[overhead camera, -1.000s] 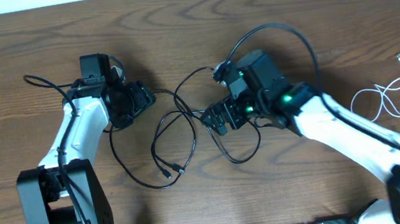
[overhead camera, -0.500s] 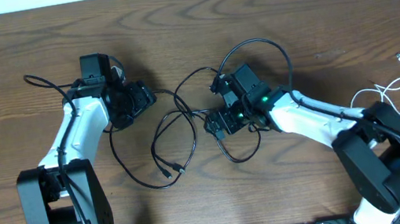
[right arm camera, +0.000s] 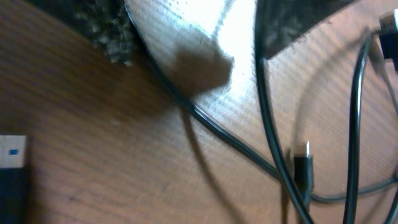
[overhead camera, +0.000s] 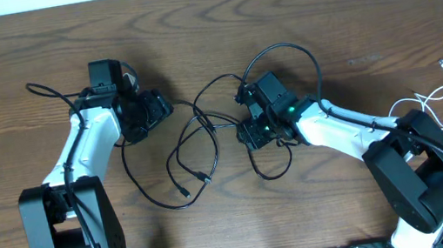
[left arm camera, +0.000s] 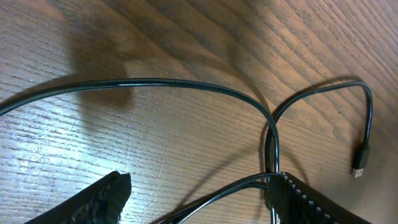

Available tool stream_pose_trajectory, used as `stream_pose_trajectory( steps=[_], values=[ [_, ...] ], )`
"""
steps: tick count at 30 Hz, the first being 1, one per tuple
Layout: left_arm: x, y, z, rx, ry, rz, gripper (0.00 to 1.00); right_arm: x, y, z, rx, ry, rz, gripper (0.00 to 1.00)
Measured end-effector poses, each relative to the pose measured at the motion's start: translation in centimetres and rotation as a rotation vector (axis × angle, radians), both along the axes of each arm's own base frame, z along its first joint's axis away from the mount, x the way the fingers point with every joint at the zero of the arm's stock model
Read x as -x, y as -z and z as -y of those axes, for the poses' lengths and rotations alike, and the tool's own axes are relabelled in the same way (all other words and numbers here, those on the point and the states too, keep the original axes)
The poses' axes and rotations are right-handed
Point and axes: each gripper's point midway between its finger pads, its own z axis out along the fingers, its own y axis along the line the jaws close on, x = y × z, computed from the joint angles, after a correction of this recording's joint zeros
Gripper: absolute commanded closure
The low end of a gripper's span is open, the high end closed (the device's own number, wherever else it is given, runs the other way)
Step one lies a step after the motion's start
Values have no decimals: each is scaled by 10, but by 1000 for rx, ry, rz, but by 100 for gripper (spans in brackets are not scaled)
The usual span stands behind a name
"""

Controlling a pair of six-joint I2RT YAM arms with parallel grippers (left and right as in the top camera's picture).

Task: Untangle cables

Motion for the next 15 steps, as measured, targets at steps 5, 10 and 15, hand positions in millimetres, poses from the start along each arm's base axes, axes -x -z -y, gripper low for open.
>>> stream_pose_trajectory(
  steps=[5,10,15],
  values=[
    [0,0,0,0,0,-1,24,15,-1,11,46,19,-76,18],
    [0,0,0,0,0,0,24,36,0,23,87,38,-175,17],
    [0,0,0,0,0,0,24,52,0,30,116,63,-255,15]
  ],
)
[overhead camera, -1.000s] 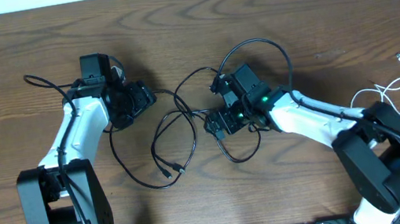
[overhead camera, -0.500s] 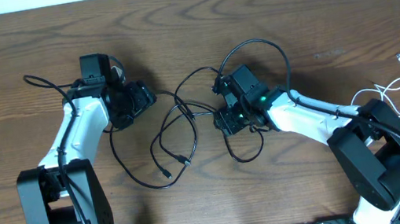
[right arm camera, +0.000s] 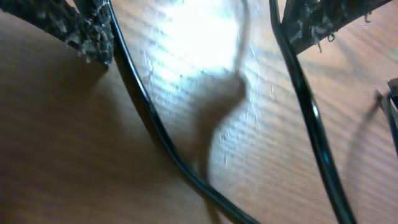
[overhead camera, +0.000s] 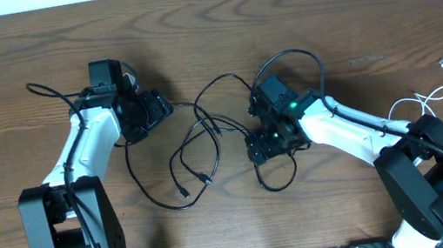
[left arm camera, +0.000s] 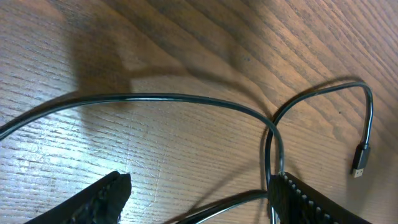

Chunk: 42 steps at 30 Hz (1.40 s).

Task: Untangle cables

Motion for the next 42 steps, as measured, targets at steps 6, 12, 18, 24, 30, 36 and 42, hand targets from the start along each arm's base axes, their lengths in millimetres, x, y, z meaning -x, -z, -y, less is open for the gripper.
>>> stream_pose_trajectory(
  steps=[6,12,18,24,30,36,42],
  values=[
    [0,0,0,0,0,-1,24,1,0,-2,6,-5,9,13],
    [0,0,-1,-7,-2,0,24,7,-4,-17,-58,-95,12,18],
    [-1,2,-6,-36,-12,0,24,17,-12,-32,-158,-217,2,9],
    [-1,2,-9,-50,-16,0,23,23,-32,-42,-214,-392,95,1],
    [-1,2,-9,-54,-15,2,23,52,-24,-65,-218,-571,118,1],
    [-1,2,-9,-54,-15,3,24,61,-8,-72,-188,-629,116,1],
    [-1,2,-9,-54,-15,3,24,57,-8,-71,-187,-625,124,1]
  ],
)
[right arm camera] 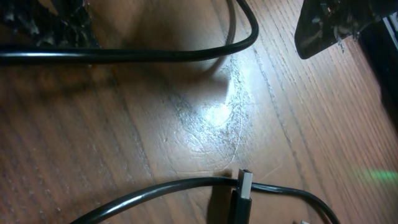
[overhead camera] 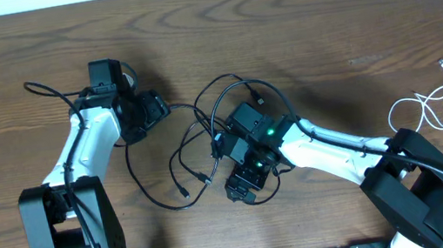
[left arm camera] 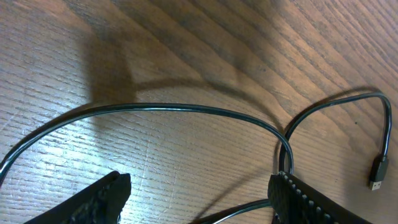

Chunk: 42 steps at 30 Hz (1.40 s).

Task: Untangle cables

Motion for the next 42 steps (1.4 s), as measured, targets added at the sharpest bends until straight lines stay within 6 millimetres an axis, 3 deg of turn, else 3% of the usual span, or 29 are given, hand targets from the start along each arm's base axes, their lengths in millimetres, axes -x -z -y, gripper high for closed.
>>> stream_pose_trajectory(
  steps=[12,17,18,21,23,28,31,42],
  values=[
    [0,0,0,0,0,0,23,-1,0,-2,-6,2,5,5],
    [0,0,0,0,0,-1,23,-14,-1,-15,-50,107,6,31],
    [0,0,0,0,0,0,23,-19,-1,-19,-59,150,6,30],
    [0,0,0,0,0,0,23,-32,1,-22,-47,304,7,9],
    [0,0,0,0,0,0,23,-38,1,-26,-44,409,12,8],
    [0,0,0,0,0,0,23,-43,4,-32,-35,511,30,25],
    [0,0,0,0,0,0,23,-47,5,-31,-34,545,32,46],
    [0,0,0,0,0,0,23,-49,10,-29,-22,586,25,62]
  ],
)
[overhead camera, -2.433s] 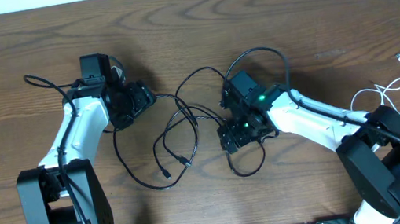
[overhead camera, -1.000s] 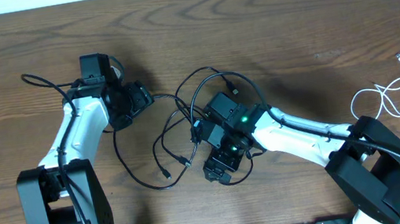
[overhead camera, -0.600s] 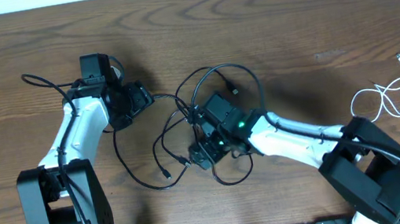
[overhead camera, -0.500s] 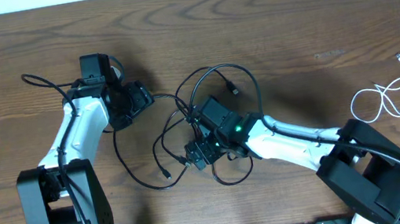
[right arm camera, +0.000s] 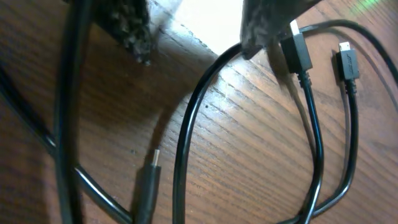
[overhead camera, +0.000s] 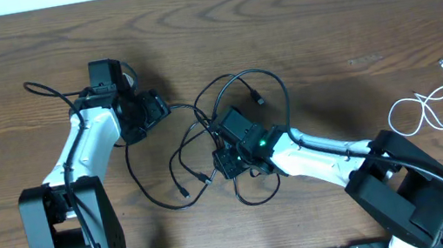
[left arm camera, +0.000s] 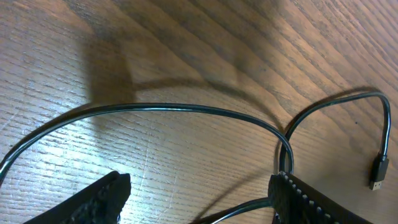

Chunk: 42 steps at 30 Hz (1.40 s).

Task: Untangle cables

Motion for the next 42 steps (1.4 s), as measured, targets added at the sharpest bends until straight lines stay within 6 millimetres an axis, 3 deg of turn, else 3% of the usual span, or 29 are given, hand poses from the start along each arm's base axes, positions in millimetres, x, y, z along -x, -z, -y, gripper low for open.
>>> stream_pose_trajectory(
  steps=[4,9,12,15,20,26,29,32,33,34,36,42],
  values=[
    [0,0,0,0,0,0,23,0,0,-1,-6,1,-2,57],
    [0,0,0,0,0,0,23,-1,-2,-16,-79,-31,-1,59],
    [0,0,0,0,0,0,23,1,0,-24,-114,-48,-14,74],
    [0,0,0,0,0,0,23,3,3,-27,-130,-54,-44,99],
    [0,0,0,0,0,0,23,5,5,-26,-157,-60,-89,99],
    [0,0,0,0,0,0,23,13,3,-21,-202,-185,-113,99],
    [0,0,0,0,0,0,23,15,-10,-14,-220,-243,-85,99],
    [0,0,0,0,0,1,23,10,-52,-17,-282,-312,29,99],
    [0,0,0,0,0,1,23,8,-82,-20,-324,-347,111,99],
    [0,0,0,0,0,1,23,8,-91,-20,-337,-358,135,99],
    [0,0,0,0,0,1,23,9,-133,-21,-392,-400,247,99],
    [0,0,0,0,0,1,23,14,-234,-6,-491,-445,548,99]
  ],
)
